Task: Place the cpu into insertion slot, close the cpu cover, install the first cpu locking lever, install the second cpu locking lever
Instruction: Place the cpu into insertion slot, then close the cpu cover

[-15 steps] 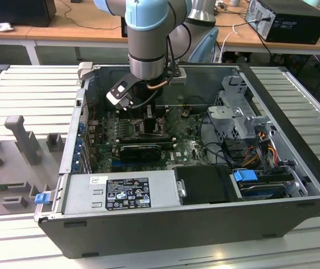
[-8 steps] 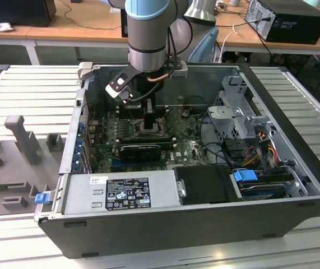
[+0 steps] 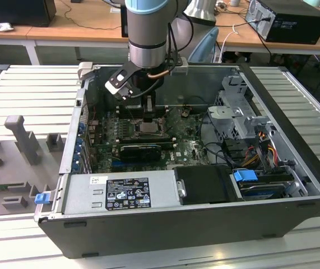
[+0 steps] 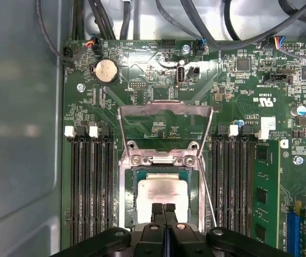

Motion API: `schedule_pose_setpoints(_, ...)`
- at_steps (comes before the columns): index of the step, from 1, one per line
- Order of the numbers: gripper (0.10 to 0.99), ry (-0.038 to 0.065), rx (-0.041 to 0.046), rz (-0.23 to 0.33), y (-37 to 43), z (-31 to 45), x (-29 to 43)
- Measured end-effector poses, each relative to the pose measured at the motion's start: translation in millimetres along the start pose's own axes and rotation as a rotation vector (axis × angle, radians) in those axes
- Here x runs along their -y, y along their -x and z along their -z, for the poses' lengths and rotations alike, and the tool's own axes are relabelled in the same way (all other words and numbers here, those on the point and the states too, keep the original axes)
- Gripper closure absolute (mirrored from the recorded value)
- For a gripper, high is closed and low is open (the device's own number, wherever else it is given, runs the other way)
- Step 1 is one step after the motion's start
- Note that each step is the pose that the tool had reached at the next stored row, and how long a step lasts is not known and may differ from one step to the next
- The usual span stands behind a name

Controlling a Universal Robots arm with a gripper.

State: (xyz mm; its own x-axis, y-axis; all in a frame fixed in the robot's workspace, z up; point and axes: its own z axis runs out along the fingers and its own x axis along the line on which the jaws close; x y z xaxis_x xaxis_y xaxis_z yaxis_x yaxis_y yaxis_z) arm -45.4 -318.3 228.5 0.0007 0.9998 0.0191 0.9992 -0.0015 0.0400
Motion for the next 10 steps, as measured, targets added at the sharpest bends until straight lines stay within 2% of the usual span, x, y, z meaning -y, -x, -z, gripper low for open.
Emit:
schedule_pose_setpoints(5,0.980,0.000,0.0000,0.000,-0.1,5.2,-0.2)
schedule_pose_setpoints(10,0.980,-0.002,-0.0042,0.000,2.2,5.1,-7.7)
